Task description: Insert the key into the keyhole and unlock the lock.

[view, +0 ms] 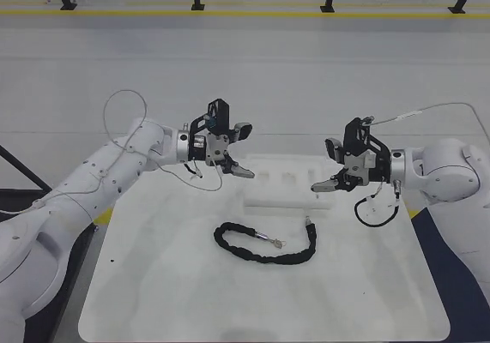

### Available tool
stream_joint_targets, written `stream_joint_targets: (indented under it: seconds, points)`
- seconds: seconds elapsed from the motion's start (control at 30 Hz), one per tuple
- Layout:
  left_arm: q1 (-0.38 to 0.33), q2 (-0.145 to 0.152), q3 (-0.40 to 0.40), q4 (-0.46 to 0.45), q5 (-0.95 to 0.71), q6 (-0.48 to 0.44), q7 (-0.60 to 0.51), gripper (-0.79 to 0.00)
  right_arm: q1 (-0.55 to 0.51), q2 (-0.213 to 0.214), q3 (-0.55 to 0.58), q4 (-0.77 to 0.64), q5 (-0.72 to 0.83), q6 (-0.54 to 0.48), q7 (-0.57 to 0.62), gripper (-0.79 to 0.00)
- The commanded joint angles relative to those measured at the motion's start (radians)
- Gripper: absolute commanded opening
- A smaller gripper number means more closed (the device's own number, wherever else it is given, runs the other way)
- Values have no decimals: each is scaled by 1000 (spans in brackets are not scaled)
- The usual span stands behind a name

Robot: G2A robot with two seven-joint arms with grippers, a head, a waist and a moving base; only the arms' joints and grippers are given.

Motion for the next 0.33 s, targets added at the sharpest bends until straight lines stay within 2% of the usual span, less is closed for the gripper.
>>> stream_joint_targets:
  seconds: [0.0, 0.3]
  points:
    - [-15, 18, 0, -9, -54, 0, -46, 0, 42, -8, -21, 27, 5, -13, -11, 0]
    - [-79, 68, 0, -72, -353, 0, -368, 0, 165, -28, -83, 100, 13, -50, -47, 0]
